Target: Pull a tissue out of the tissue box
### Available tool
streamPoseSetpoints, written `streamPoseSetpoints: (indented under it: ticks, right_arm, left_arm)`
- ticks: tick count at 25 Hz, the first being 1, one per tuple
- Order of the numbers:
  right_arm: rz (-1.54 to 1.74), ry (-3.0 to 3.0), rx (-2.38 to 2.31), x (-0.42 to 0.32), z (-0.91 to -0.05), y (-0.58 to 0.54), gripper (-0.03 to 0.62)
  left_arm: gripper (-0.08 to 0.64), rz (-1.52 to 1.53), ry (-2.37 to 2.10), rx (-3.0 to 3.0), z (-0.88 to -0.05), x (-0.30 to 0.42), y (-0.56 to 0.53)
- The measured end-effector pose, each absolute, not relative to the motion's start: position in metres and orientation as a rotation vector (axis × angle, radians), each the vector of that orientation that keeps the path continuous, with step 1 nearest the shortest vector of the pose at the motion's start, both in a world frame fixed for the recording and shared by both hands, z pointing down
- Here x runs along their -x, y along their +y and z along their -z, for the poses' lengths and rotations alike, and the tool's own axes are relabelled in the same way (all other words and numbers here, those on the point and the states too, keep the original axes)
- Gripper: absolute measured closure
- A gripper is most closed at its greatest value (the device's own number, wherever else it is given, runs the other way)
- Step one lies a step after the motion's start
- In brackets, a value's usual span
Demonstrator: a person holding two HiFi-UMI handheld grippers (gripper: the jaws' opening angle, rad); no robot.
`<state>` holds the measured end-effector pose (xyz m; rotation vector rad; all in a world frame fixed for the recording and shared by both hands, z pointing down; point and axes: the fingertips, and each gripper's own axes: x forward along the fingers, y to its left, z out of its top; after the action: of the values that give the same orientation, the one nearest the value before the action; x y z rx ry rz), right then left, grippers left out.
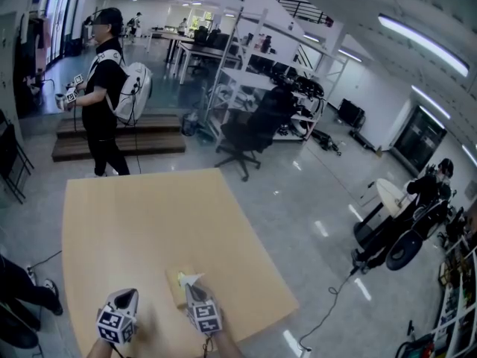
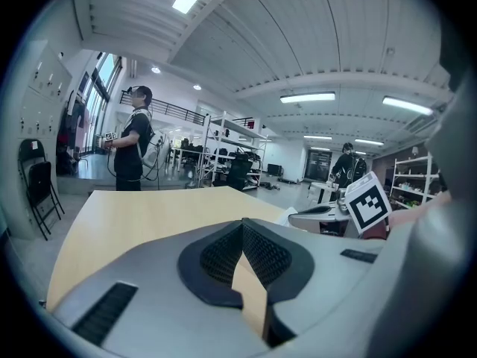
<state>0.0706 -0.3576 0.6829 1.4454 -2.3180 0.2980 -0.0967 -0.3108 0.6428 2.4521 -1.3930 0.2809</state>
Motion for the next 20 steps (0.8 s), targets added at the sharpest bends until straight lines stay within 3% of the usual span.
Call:
streamPoseSetpoints:
  ticks: [20]
  right_arm:
    - [-0.153,-2.374,-1.607,-0.091,-0.609,-0.365,0.586]
  left_arm:
    - [0.551,-0.223,-1.414,-2.509,-0.618,0.091,-0.305]
